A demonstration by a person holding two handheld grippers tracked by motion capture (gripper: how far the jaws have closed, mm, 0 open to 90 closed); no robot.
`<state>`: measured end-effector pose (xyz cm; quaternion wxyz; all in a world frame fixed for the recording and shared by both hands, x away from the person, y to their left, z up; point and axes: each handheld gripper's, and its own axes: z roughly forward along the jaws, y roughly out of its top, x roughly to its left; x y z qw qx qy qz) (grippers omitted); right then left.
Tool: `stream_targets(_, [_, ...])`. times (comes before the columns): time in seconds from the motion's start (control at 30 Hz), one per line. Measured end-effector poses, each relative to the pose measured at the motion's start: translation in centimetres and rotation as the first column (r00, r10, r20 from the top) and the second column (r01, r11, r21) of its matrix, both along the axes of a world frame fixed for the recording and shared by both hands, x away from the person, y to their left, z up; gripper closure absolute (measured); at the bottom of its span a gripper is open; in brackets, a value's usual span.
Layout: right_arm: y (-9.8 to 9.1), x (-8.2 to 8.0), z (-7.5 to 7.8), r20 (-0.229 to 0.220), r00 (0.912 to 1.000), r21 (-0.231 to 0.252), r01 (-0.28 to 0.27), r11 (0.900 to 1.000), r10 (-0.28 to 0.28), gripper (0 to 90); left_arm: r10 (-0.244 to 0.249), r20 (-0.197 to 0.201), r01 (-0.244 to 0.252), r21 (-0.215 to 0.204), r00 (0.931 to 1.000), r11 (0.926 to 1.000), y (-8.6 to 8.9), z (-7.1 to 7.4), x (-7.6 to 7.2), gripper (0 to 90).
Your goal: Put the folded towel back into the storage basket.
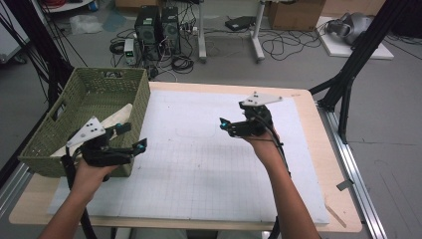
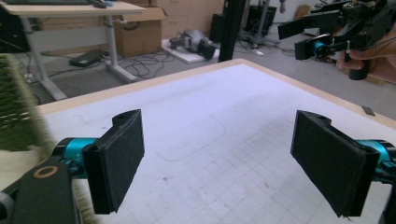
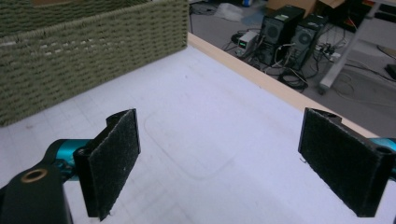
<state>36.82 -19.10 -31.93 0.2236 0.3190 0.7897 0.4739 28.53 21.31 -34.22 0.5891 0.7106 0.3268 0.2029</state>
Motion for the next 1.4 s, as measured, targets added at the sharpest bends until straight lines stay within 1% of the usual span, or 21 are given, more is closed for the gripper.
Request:
stream_targets(0.03, [-0.6, -0.4, -0.3, 0.003, 1.0, 0.003, 0.008, 1.0, -0.008, 11.8, -0.009, 0.002, 0.009, 0.005, 1.0, 0.9999, -0.5, -0.1, 0.0, 18.3])
stream_targets(0.13, [-2.3, -1.9, -1.3, 0.012, 0.9995, 0.012, 0.029, 0.9995, -0.029, 11.4, -0.041, -0.002, 0.041, 0.0, 0.9992, 0.9992, -1.9, -0.5, 0.1, 18.4])
stream_targets(0.27, [-4.3, -4.3, -3.0, 0.007, 0.9982, -0.017, 0.06, 0.9981, -0.059, 11.4, -0.069, 0.001, 0.069, 0.0, 0.9976, 0.9976, -3.6, -1.4, 0.0, 18.5])
stream_targets(0.33, [-5.3, -5.4, -3.8, 0.017, 0.9969, -0.024, 0.077, 0.9967, -0.077, 11.4, -0.082, 0.002, 0.082, 0.001, 0.9966, 0.9966, -4.4, -2.0, -0.2, 18.8])
stream_targets(0.37, [-5.8, -6.0, -4.2, 0.015, 0.9961, -0.027, 0.087, 0.9959, -0.086, 11.4, -0.089, 0.004, 0.089, 0.004, 0.996, 0.996, -4.8, -2.4, -0.3, 19.3])
stream_targets(0.4, [-6.3, -6.4, -4.6, 0.018, 0.9951, -0.022, 0.097, 0.995, -0.097, 11.4, -0.093, 0.0, 0.093, 0.008, 0.9957, 0.9957, -5.1, -2.7, -0.4, 19.6])
stream_targets(0.47, [-7.3, -7.1, -5.3, 0.009, 0.9937, -0.019, 0.112, 0.9935, -0.112, 11.4, -0.099, 0.001, 0.099, 0.03, 0.995, 0.9946, -5.8, -3.4, -0.5, 19.6])
stream_targets(0.5, [-7.8, -7.5, -5.7, 0.006, 0.9918, -0.017, 0.128, 0.9916, -0.128, 11.4, -0.103, -0.004, 0.103, 0.032, 0.9947, 0.9942, -6.0, -3.7, -0.6, 19.6])
stream_targets(0.6, [-8.8, -8.3, -6.6, 0.003, 0.9885, 0.001, 0.151, 0.9885, -0.151, 11.4, -0.111, -0.017, 0.112, 0.051, 0.9936, 0.9924, -6.5, -4.6, -0.6, 19.6])
stream_targets(0.67, [-9.2, -8.9, -7.2, -0.003, 0.9862, 0.008, 0.166, 0.9862, -0.165, 11.4, -0.111, -0.024, 0.112, 0.053, 0.9935, 0.9922, -6.6, -5.1, -0.6, 19.7])
stream_targets(0.77, [-9.3, -9.5, -7.8, 0.013, 0.9845, -0.001, 0.175, 0.9846, -0.175, 11.4, -0.111, -0.027, 0.112, 0.056, 0.9935, 0.9921, -6.8, -5.8, -0.7, 19.6])
stream_targets(0.8, [-9.3, -9.7, -7.9, 0.009, 0.9841, 0.0, 0.178, 0.9841, -0.178, 11.4, -0.112, -0.028, 0.113, 0.058, 0.9933, 0.9919, -6.8, -6.0, -0.8, 19.7])
stream_targets(0.87, [-9.3, -10.0, -8.2, 0.019, 0.9831, -0.006, 0.182, 0.9832, -0.182, 11.4, -0.11, -0.033, 0.112, 0.062, 0.9934, 0.9918, -6.9, -6.4, -0.8, 19.6])
stream_targets(0.9, [-9.2, -10.2, -8.4, 0.013, 0.9825, -0.008, 0.186, 0.9826, -0.186, 11.4, -0.105, -0.034, 0.107, 0.064, 0.9939, 0.9922, -7.0, -6.6, -0.8, 19.7])
stream_targets(0.97, [-9.2, -10.3, -8.6, 0.017, 0.9831, -0.024, 0.183, 0.9829, -0.182, 11.4, -0.1, -0.035, 0.102, 0.069, 0.9944, 0.9924, -7.0, -7.1, -0.9, 19.7])
stream_targets(1.03, [-9.2, -10.3, -8.7, 0.018, 0.9828, -0.023, 0.184, 0.9826, -0.184, 11.4, -0.099, -0.04, 0.102, 0.074, 0.9943, 0.9921, -7.0, -7.5, -1.0, 19.7])
stream_targets(1.07, [-9.2, -10.3, -8.8, 0.016, 0.9824, -0.017, 0.187, 0.9823, -0.186, 11.4, -0.098, -0.042, 0.101, 0.077, 0.9943, 0.9919, -6.9, -7.6, -1.0, 19.9])
stream_targets(1.2, [-9.2, -10.4, -9.1, 0.014, 0.9821, -0.024, 0.188, 0.9819, -0.188, 11.4, -0.094, -0.054, 0.098, 0.076, 0.9941, 0.9923, -6.8, -8.0, -1.0, 20.0])
stream_targets(1.27, [-9.1, -10.5, -9.2, 0.012, 0.9819, -0.034, 0.189, 0.9813, -0.189, 11.4, -0.092, -0.052, 0.096, 0.077, 0.9944, 0.9924, -6.8, -8.1, -1.0, 20.0])
stream_targets(1.4, [-9.1, -10.5, -9.2, 0.017, 0.9818, -0.027, 0.19, 0.9815, -0.189, 11.4, -0.094, -0.05, 0.098, 0.085, 0.9943, 0.9915, -6.8, -8.1, -1.0, 20.4])
